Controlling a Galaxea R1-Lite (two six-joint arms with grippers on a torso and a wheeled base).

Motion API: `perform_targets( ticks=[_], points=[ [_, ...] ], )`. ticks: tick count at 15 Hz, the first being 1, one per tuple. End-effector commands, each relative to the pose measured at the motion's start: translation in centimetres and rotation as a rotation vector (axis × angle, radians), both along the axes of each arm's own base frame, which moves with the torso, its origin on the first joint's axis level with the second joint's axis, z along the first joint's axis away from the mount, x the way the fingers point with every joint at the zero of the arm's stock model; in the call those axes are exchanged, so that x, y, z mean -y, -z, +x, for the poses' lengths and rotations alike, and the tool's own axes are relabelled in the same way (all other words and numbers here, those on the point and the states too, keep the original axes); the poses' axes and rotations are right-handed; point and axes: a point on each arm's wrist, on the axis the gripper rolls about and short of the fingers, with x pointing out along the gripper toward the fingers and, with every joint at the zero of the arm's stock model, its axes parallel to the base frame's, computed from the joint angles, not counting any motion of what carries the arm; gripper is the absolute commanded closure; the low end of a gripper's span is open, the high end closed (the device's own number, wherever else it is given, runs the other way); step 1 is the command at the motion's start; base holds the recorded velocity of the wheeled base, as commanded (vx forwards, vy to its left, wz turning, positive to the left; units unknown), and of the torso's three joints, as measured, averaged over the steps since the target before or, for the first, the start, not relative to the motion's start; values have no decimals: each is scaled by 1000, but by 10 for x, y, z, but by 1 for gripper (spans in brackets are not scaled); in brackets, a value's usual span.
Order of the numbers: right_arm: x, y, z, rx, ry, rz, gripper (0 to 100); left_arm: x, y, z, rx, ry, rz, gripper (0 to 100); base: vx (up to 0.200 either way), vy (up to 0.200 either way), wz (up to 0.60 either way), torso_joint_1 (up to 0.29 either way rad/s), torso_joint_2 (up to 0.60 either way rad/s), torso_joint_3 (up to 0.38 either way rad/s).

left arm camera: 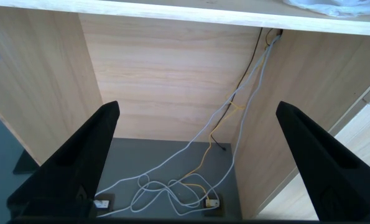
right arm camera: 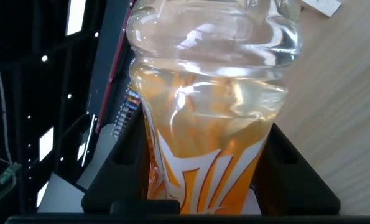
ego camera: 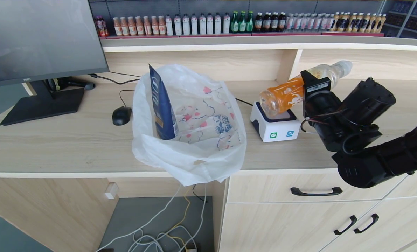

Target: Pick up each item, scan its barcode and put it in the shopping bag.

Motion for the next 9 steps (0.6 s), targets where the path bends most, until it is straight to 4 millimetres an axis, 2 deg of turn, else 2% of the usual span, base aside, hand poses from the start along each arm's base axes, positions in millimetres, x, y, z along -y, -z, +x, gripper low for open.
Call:
perform_targets(
  ticks=[1, 9],
  points=[
    [0, 1, 0, -3, 0, -3, 100, 0, 0, 0, 0, 1, -1, 0, 0, 0, 0, 0, 0, 0],
    [-2, -14, -3, 43, 14, -47, 100, 0, 0, 0, 0, 1, -1, 0, 0, 0, 0, 0, 0, 0]
  ],
)
